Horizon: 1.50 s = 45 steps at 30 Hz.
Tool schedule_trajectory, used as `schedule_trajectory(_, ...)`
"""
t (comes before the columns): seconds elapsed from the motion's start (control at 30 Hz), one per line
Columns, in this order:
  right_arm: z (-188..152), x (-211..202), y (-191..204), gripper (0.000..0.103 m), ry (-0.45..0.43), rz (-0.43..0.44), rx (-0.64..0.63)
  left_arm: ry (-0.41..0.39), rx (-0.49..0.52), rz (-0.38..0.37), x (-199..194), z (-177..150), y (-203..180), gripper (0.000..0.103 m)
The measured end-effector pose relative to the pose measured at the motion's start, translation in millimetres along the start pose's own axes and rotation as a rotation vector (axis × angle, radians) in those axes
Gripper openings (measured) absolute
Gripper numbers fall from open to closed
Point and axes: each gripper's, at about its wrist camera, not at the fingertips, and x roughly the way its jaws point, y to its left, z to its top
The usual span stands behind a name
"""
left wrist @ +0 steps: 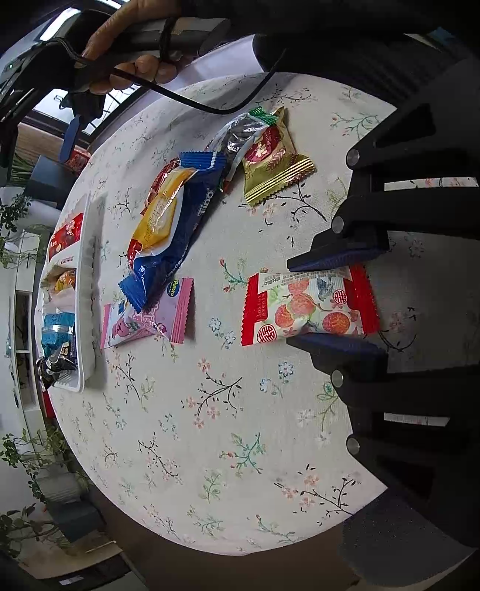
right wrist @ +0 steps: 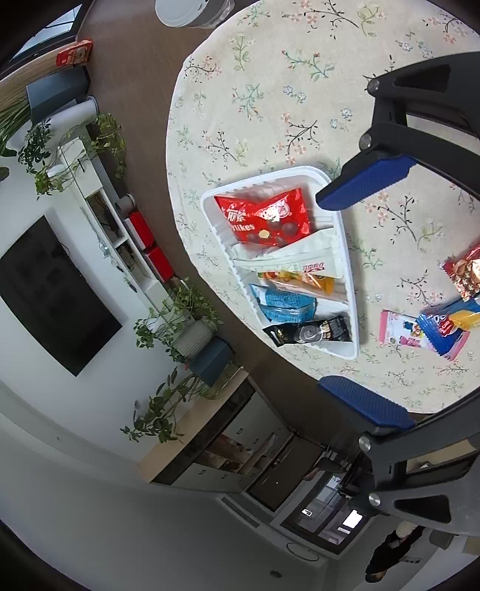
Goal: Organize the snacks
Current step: 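Grasp the blue Tip cake bag with the right gripper while the left holds the candy packet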
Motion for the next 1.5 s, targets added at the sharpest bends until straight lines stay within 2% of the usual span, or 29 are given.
schedule_trajectory(0.2, -25, -4, 15, 0.094, 0.073, -0.02, -0.061, -0.016, -0.015, -0.058, 0, 2, 17, 0.029)
schedule_trajectory(0.4, -72, -9, 52, 0.091, 0.174, -0.087, -0.258, -0.045, -0.045, -0.121, -3, 0, 33, 0.029)
schedule_trajectory(0.5, -99, -2, 81, 0.085, 0.242, -0.118, -0.428, -0.069, -0.053, -0.152, -7, 0, 39, 0.029)
schedule_trajectory(0.57, -115, 10, 94, 0.076, 0.306, -0.151, -0.524, -0.085, -0.059, -0.162, -9, 0, 43, 0.029)
schedule_trajectory(0.67, -131, 28, 97, 0.072, 0.394, -0.195, -0.575, -0.102, -0.069, -0.182, -11, 0, 51, 0.029)
schedule_trajectory(0.8, -138, 41, 99, 0.069, 0.441, -0.234, -0.627, -0.114, -0.087, -0.2, -13, -4, 61, 0.029)
schedule_trajectory(0.97, -151, 52, 107, 0.054, 0.5, -0.278, -0.74, -0.13, -0.092, -0.229, -13, -9, 67, 0.029)
schedule_trajectory(1.13, -160, 60, 107, 0.049, 0.55, -0.307, -0.782, -0.125, -0.082, -0.24, -9, -11, 66, 0.029)
schedule_trajectory(1.23, -160, 70, 101, 0.049, 0.58, -0.325, -0.753, -0.124, -0.08, -0.246, -8, -12, 65, 0.029)
schedule_trajectory(1.4, -153, 75, 96, 0.049, 0.591, -0.308, -0.68, -0.119, -0.085, -0.25, -7, -11, 66, 0.029)
schedule_trajectory(1.5, -153, 76, 97, 0.048, 0.603, -0.308, -0.685, -0.119, -0.083, -0.25, -6, -11, 66, 0.029)
